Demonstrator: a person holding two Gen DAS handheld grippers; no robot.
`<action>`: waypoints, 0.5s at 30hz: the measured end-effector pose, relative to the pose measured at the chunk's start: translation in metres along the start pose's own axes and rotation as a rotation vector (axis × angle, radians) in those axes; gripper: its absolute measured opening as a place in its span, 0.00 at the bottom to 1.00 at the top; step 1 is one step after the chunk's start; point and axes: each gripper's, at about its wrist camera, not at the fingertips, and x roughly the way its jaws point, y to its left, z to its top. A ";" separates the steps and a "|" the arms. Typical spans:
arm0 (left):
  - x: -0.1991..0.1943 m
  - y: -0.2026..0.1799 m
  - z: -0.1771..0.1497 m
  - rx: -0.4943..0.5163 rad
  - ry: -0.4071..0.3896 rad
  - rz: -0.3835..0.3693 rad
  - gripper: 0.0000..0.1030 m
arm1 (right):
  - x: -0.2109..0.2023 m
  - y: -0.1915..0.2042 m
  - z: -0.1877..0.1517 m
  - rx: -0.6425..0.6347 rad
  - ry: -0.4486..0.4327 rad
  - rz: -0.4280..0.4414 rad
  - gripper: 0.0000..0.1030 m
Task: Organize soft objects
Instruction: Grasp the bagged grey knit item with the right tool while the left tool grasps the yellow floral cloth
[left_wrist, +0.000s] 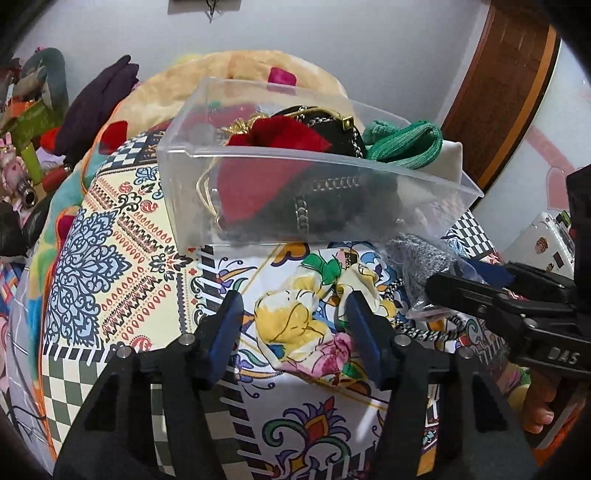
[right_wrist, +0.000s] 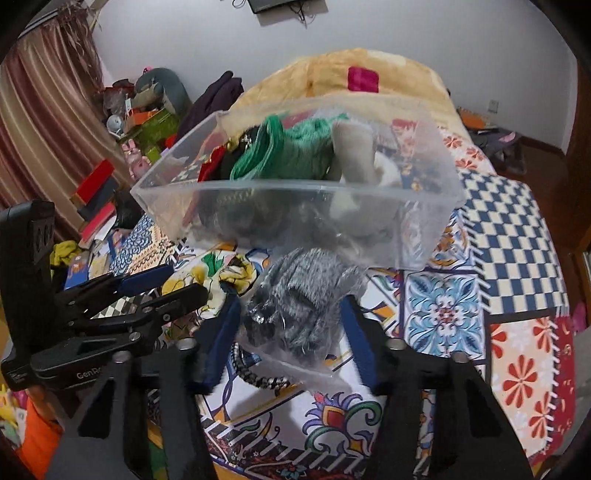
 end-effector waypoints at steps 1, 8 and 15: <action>0.000 0.000 0.001 0.000 0.001 -0.010 0.47 | 0.000 0.000 -0.001 -0.001 -0.001 0.008 0.36; -0.002 -0.001 -0.001 0.009 0.009 -0.045 0.10 | -0.012 0.005 -0.001 -0.029 -0.044 -0.003 0.22; -0.028 -0.006 0.000 0.029 -0.049 -0.057 0.04 | -0.037 0.008 -0.002 -0.062 -0.098 0.013 0.20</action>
